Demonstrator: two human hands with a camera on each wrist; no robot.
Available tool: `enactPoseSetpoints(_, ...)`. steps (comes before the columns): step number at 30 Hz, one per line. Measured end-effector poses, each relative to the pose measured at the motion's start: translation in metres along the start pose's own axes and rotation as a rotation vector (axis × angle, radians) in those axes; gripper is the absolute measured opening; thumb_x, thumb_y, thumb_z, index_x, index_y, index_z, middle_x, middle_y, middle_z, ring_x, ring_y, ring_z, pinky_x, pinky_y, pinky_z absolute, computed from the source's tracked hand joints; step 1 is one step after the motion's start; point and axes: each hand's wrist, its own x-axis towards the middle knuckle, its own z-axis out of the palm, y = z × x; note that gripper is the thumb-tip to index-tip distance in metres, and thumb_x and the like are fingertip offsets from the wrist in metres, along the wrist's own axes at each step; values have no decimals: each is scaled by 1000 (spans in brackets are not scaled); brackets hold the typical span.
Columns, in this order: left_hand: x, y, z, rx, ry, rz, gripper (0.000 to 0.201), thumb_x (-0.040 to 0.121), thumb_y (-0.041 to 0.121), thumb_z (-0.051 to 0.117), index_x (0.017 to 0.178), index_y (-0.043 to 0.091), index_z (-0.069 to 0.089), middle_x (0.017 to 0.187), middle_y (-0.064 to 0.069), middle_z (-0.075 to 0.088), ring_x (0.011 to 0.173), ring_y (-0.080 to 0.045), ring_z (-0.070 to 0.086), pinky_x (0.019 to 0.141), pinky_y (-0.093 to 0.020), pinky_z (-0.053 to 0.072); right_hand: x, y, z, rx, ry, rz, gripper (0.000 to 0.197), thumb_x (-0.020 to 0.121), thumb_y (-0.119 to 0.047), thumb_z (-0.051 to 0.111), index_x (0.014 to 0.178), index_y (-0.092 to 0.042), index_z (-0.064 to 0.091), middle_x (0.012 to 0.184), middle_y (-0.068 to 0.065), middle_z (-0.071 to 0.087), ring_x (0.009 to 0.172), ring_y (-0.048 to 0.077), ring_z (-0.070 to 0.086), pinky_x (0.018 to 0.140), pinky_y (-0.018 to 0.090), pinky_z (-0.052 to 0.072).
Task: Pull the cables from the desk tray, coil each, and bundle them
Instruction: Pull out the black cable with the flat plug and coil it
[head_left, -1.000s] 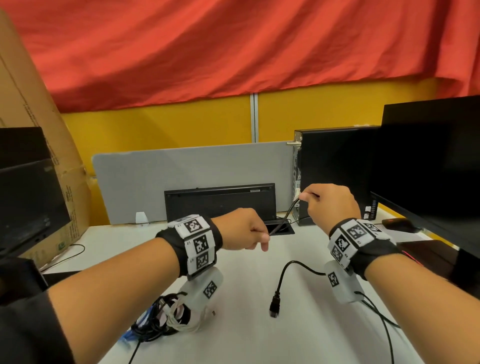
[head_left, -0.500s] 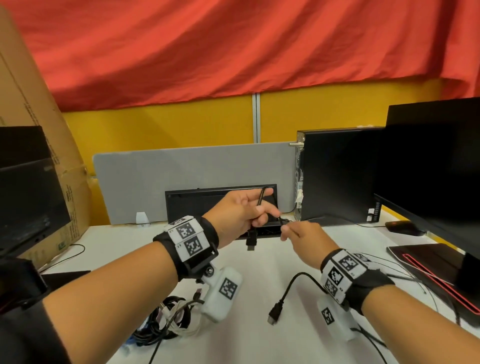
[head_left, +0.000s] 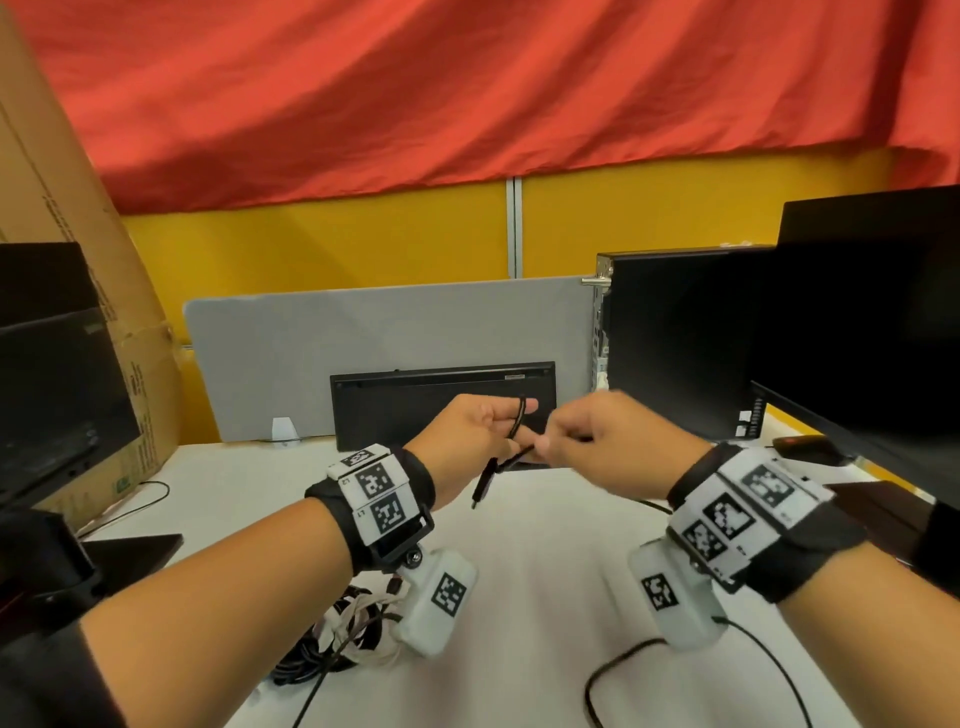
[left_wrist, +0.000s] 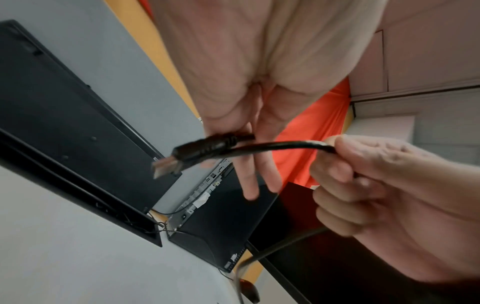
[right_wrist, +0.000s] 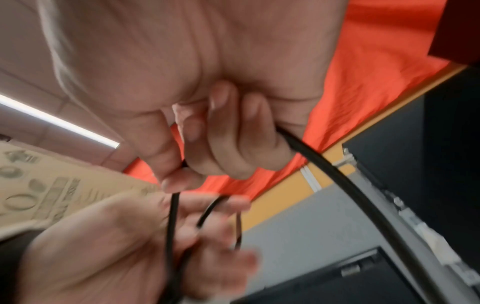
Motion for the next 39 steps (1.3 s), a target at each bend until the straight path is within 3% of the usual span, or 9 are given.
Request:
enactPoseSetpoints(4,-8,4,-1,-53,-83,-14,41,90,-9,32,118,-4,62,63,-13,61,56,-25,55,82,-39,49,8,7,-19,96,214,-26,30,83,-42,70,62,-22,65,54,-4,57,50,7,50,50,24,43)
enactPoseSetpoints(10,-8,11,5,-272,-145,6,29,101,11,43,114,-6,63,51,0,35,40,-8,32,99,-55,48,19,16,5,313,377,-3,28,92,-33,60,65,-27,64,65,7,61,63,15,54,64,38,48)
enactPoseSetpoints(14,-10,12,6,-330,-92,91,24,102,10,43,104,-2,63,61,-5,58,40,-5,35,94,-56,51,25,23,35,347,324,102,33,102,-28,39,78,-32,61,69,-11,60,63,4,55,57,20,47)
enactPoseSetpoints(16,-10,15,4,-345,-49,133,26,102,12,43,117,-7,55,96,-20,72,40,-4,37,95,-54,51,21,27,54,341,194,207,31,103,-27,35,81,-28,57,72,-8,57,61,9,52,49,13,42)
enactPoseSetpoints(18,-9,15,-2,-341,-1,146,32,102,13,44,126,-7,49,118,-31,63,42,-3,40,94,-50,52,12,27,70,308,31,272,34,103,-28,33,76,-24,54,74,-5,51,63,10,47,56,19,39)
enactPoseSetpoints(21,-8,8,-8,-283,43,127,29,102,12,44,128,2,50,113,-21,69,66,-17,71,84,-40,57,0,14,74,174,-129,246,33,102,-31,37,77,-22,55,83,-5,56,70,6,51,60,22,39)
enactPoseSetpoints(26,-5,-5,-12,-192,108,73,32,104,13,41,135,10,42,133,-8,61,99,-31,71,92,-42,54,-10,-19,45,211,-242,275,34,98,-31,46,69,-20,61,39,-10,46,27,4,38,32,15,31)
enactPoseSetpoints(34,-11,-5,-7,81,1,-8,26,104,12,38,113,5,61,91,-21,72,85,-33,71,84,-44,47,-3,-26,-9,238,-132,195,18,89,-22,64,80,-9,73,45,-5,45,36,8,38,36,20,33)
enactPoseSetpoints(39,-17,-3,-5,155,-75,-19,52,105,32,33,78,-4,60,59,-18,51,71,-17,66,101,-46,45,8,-9,-23,223,188,39,2,80,-27,77,79,-28,78,75,-12,73,73,5,66,67,23,53)
